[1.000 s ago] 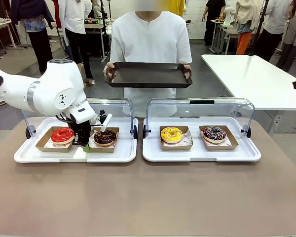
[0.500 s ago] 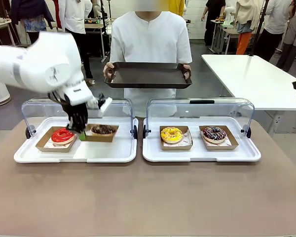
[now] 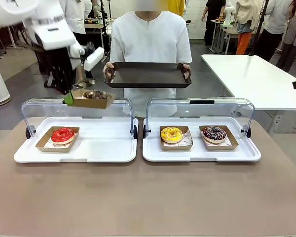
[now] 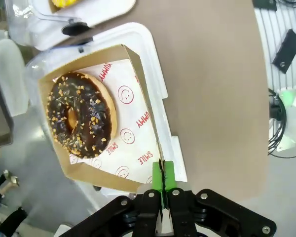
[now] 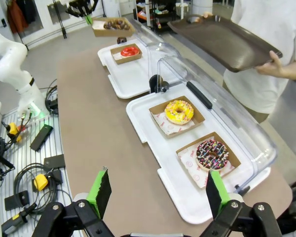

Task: Provide the desired donut to the person.
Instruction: Pick up and lift the Paper togo box containing the Donut pointed at by the person.

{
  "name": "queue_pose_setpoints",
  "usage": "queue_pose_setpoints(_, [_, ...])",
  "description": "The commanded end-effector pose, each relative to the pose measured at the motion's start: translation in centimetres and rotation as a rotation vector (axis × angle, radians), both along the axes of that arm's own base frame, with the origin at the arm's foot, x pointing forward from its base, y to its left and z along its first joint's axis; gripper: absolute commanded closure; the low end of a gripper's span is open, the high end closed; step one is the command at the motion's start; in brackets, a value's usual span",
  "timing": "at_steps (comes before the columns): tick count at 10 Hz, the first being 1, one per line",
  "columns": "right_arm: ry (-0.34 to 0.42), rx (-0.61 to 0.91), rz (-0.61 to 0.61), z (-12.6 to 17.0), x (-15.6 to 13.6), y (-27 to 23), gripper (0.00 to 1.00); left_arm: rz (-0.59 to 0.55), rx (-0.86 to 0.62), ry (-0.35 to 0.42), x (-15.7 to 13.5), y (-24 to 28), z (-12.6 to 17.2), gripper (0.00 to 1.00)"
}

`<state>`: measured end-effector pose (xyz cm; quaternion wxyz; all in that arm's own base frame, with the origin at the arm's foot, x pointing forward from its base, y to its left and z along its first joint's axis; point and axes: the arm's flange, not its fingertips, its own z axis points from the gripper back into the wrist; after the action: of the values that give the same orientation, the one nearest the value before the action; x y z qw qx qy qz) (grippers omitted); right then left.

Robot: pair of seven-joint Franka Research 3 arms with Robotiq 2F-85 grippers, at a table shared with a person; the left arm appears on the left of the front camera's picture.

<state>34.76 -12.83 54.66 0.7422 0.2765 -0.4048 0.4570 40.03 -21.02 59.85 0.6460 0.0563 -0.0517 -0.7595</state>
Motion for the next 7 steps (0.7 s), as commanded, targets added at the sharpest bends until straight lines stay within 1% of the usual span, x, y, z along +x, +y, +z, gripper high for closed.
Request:
queue_pose_setpoints(1, [-0.013, 0.018, 0.005, 0.0, 0.1, 0.0, 0.00, 0.026, 0.001, -0.029, -0.3, -0.6, 1.9, 1.00])
queue_pose_setpoints(2, [-0.013, 0.018, 0.005, 0.0, 0.1, 0.0, 0.00, 0.027, -0.004, -0.033, -0.5, -0.7, 2.6, 1.00])
queue_pose_setpoints(3, [-0.013, 0.018, 0.005, 0.0, 0.1, 0.0, 0.00, 0.030, -0.003, -0.020, -0.5, -0.4, 2.7, 1.00])
queue_pose_setpoints(4, [-0.013, 0.018, 0.005, 0.0, 0.1, 0.0, 0.00, 0.017, -0.005, -0.015, -0.3, 0.2, 1.7, 1.00])
queue_pose_setpoints(5, [-0.013, 0.018, 0.005, 0.0, 0.1, 0.0, 0.00, 0.004, -0.015, -0.031, -0.6, -0.6, 3.0, 1.00])
queue_pose_setpoints(7, [-0.013, 0.018, 0.005, 0.0, 0.1, 0.0, 0.00, 0.004, -0.015, -0.031, -0.6, -0.6, 3.0, 1.00])
